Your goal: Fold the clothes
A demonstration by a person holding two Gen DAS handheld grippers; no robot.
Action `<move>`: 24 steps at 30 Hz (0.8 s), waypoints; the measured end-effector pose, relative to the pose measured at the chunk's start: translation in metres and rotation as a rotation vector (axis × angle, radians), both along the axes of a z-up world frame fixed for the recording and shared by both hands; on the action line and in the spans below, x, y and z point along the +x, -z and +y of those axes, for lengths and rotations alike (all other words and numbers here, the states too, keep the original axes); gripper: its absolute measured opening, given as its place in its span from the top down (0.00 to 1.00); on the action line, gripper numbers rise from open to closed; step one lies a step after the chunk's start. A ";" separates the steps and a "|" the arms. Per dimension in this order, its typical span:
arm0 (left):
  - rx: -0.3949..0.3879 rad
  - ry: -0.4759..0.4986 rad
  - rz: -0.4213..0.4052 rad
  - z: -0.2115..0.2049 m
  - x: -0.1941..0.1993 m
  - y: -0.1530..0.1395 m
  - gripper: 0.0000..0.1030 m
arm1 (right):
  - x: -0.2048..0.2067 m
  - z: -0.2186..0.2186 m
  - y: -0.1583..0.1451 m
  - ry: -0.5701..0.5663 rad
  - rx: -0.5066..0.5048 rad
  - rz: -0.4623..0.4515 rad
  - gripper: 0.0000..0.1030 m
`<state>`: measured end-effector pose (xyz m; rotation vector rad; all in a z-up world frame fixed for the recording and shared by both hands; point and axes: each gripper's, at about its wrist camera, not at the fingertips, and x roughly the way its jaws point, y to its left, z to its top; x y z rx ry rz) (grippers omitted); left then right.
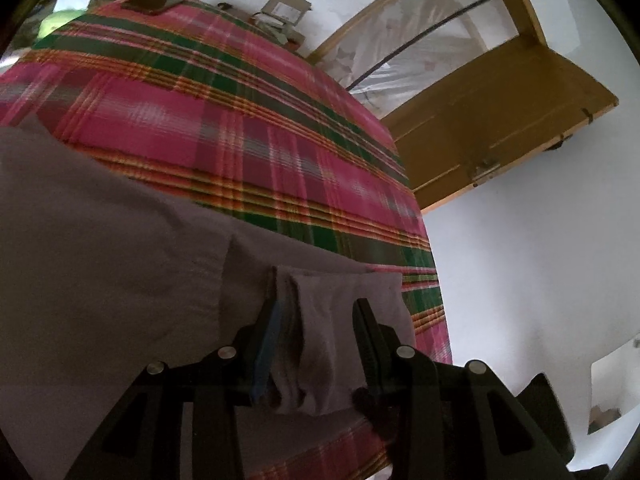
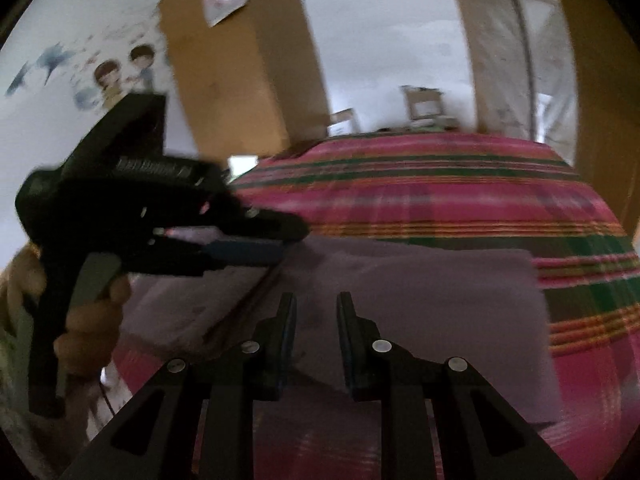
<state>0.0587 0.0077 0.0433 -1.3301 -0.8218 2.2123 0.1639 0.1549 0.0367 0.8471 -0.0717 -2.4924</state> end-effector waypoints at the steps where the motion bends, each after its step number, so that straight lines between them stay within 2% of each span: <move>1: -0.001 0.001 -0.005 -0.001 0.001 0.001 0.63 | 0.000 -0.005 0.003 -0.012 0.014 -0.010 0.79; 4: 0.001 0.000 -0.004 -0.005 0.003 0.003 0.63 | -0.005 -0.013 0.011 -0.040 0.026 -0.053 0.79; 11: 0.009 -0.006 -0.006 -0.011 0.005 0.006 0.63 | -0.013 -0.027 0.029 -0.019 0.107 -0.099 0.79; 15: 0.021 -0.003 -0.006 -0.012 0.005 0.007 0.63 | -0.013 -0.027 0.029 -0.008 0.113 -0.092 0.80; 19: 0.028 0.004 -0.014 -0.014 0.004 0.010 0.63 | -0.011 -0.023 0.024 -0.001 0.083 -0.089 0.96; 24: 0.039 -0.005 -0.011 -0.019 0.005 0.009 0.63 | -0.008 -0.016 0.015 0.005 0.030 -0.087 0.96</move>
